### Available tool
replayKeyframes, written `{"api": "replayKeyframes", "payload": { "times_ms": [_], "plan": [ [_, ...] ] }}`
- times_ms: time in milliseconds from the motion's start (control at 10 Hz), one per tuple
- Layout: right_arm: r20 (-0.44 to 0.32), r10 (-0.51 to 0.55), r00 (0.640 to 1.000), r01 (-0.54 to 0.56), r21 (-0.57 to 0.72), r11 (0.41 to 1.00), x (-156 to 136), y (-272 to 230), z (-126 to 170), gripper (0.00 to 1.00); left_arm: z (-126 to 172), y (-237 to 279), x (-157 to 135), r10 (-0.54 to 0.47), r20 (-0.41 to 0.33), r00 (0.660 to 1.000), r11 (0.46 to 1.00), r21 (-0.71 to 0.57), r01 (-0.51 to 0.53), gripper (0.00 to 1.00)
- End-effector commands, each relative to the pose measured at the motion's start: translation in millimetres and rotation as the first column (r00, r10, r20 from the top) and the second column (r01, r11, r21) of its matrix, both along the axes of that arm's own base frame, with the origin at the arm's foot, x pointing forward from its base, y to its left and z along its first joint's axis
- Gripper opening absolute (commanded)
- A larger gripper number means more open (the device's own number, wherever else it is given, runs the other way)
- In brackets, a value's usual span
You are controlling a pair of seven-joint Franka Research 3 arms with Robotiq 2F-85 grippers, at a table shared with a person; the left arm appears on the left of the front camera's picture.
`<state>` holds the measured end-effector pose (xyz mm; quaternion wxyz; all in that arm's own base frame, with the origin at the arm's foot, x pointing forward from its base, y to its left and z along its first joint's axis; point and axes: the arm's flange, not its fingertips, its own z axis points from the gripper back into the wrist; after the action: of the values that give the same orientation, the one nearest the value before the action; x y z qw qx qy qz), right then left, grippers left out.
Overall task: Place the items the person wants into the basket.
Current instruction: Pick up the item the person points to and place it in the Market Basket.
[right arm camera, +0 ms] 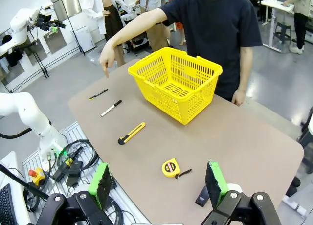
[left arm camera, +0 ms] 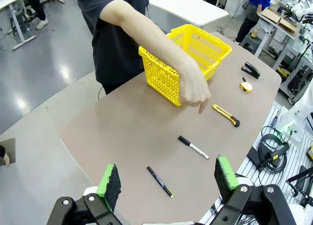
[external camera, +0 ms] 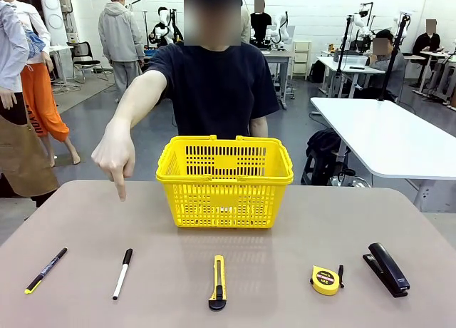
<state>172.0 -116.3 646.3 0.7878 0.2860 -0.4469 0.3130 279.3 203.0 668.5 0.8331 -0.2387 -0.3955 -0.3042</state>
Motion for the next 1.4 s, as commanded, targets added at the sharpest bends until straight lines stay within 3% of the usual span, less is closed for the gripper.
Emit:
{"api": "replayKeyframes", "payload": {
  "times_ms": [0, 800, 1100, 1300],
  "plan": [
    [0.002, -0.001, 1.0, 0.001, 0.002, 1.0, 1, 1, -1, 1.0, 0, 0, 0, -0.002, 0.0, 1.0, 1.0, 0.001, 0.002, 1.0],
    [0.002, -0.001, 1.0, 0.001, 0.002, 1.0, 1, 1, -1, 1.0, 0, 0, 0, 0.0, 0.0, 1.0, 1.0, 0.0, 0.0, 1.0],
    [0.002, -0.001, 1.0, 0.001, 0.002, 1.0, 1, 1, -1, 1.0, -9, -84, 16, 0.027, -0.152, 0.988, 0.983, 0.182, 0.001, 1.0],
    [0.002, -0.001, 1.0, 0.001, 0.002, 1.0, 1, 1, -1, 1.0, -26, -161, 30, 0.081, -0.258, 0.963, 0.948, 0.317, 0.006, 1.0]
  ]
}}
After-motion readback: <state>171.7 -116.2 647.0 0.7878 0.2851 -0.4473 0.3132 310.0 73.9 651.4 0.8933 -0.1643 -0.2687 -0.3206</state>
